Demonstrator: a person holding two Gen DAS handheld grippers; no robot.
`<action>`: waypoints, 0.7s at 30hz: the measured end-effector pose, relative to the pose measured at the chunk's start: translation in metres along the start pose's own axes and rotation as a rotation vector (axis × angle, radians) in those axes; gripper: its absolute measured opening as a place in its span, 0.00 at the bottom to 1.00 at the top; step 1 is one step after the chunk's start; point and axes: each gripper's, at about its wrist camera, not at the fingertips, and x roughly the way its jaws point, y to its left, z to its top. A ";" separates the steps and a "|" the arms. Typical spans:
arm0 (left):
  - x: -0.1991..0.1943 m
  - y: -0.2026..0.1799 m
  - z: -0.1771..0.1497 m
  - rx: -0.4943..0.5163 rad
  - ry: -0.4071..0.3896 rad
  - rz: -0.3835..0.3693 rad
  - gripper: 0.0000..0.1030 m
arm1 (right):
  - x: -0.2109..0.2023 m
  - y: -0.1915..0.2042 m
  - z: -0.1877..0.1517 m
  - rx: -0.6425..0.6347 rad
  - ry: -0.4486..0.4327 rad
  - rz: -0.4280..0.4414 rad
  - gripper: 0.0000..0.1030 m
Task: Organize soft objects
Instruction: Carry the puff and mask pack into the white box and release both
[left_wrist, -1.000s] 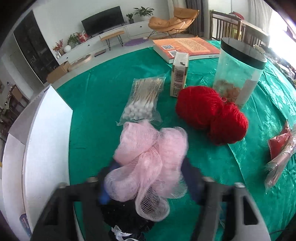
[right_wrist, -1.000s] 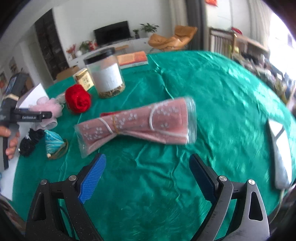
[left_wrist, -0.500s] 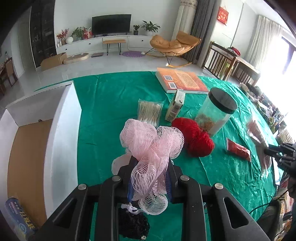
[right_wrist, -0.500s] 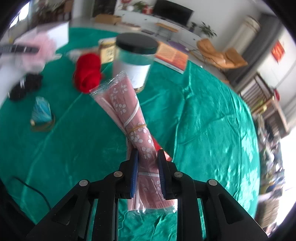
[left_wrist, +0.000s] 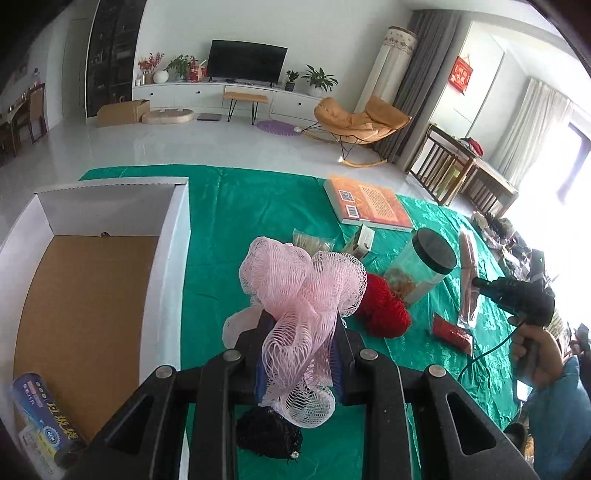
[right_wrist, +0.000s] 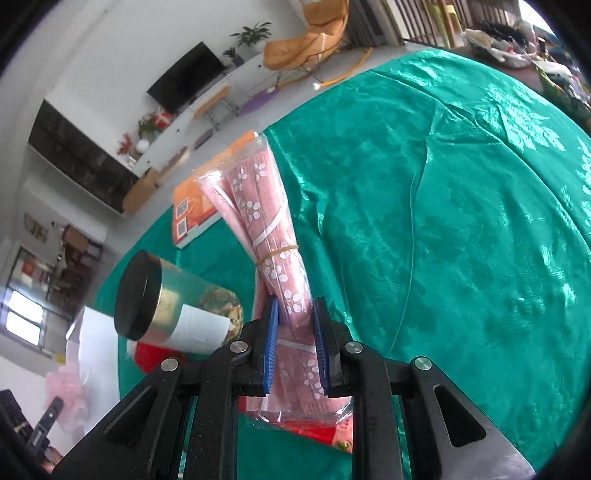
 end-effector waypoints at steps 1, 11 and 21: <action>-0.007 0.005 0.001 -0.009 -0.009 -0.001 0.25 | -0.002 0.003 0.000 -0.003 -0.011 0.000 0.19; -0.098 0.092 -0.022 -0.097 -0.080 0.127 0.25 | -0.077 0.145 -0.040 -0.217 -0.055 0.298 0.19; -0.150 0.168 -0.082 -0.166 -0.096 0.415 0.28 | -0.043 0.338 -0.184 -0.268 0.294 0.733 0.19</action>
